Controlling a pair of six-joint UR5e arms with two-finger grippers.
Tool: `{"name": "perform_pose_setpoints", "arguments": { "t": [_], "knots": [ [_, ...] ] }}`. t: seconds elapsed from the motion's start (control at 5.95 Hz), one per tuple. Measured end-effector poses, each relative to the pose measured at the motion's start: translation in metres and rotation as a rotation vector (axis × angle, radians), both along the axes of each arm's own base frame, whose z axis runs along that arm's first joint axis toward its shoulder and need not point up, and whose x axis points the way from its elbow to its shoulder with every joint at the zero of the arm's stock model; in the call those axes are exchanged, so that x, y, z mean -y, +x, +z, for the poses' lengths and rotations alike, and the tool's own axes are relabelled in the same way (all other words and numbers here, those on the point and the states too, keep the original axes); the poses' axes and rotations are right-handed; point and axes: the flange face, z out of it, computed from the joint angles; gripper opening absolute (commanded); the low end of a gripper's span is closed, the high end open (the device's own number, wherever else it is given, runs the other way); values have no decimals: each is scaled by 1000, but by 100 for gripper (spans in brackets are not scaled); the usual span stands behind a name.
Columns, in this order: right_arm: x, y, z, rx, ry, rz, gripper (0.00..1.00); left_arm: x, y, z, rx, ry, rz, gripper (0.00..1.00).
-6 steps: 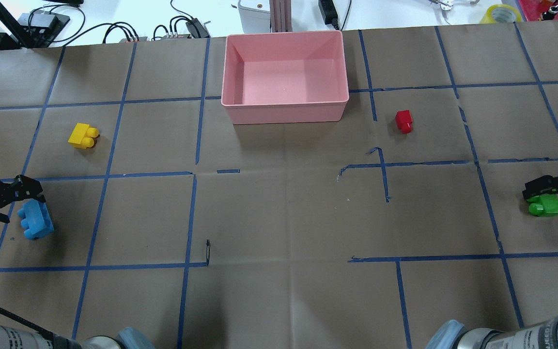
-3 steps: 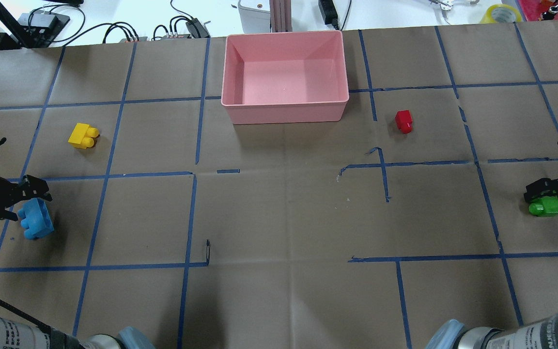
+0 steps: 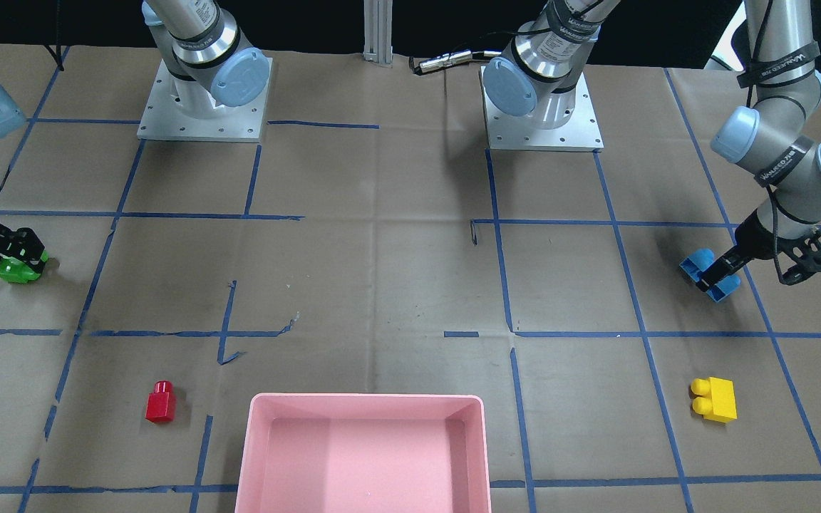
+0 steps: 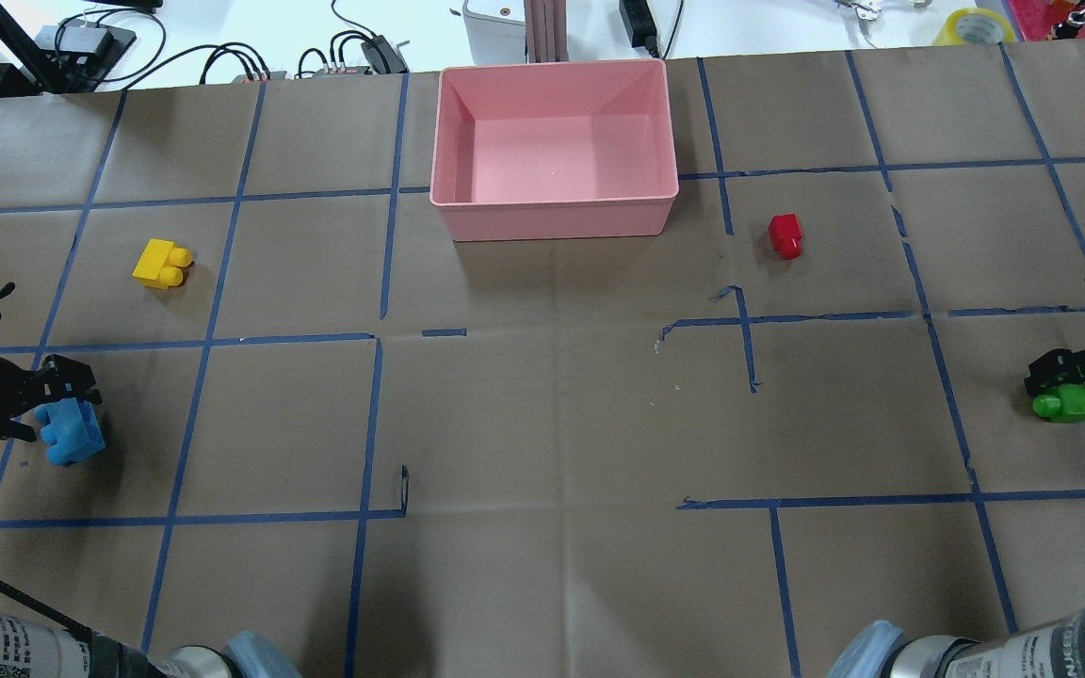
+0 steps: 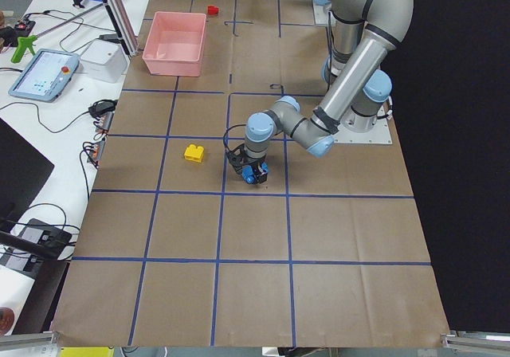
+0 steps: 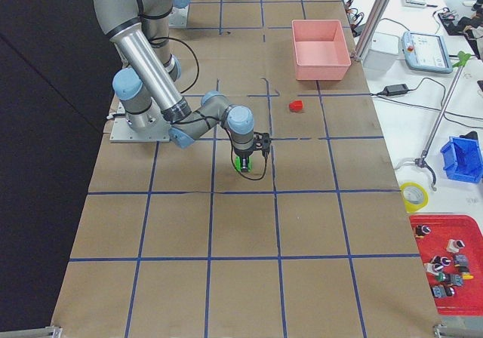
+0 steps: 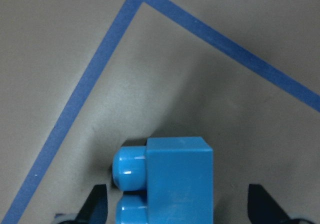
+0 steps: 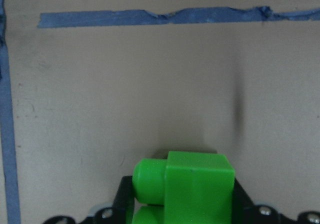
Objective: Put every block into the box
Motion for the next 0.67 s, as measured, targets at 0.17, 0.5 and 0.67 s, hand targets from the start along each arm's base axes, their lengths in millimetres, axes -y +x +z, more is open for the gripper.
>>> {"name": "perform_pose_setpoints", "arguments": {
  "t": [0.17,0.5,0.67],
  "knots": [
    [1,-2,9,-22,2,17,10,-1,1,0,3,-1,-3,80],
    [9,0,52,-38,-15,37,7,-1,2,-1,6,-3,-9,49],
    [29,11,86,-35,-58,71,7,0,2,0,7,-6,-19,37]
  ]
}}
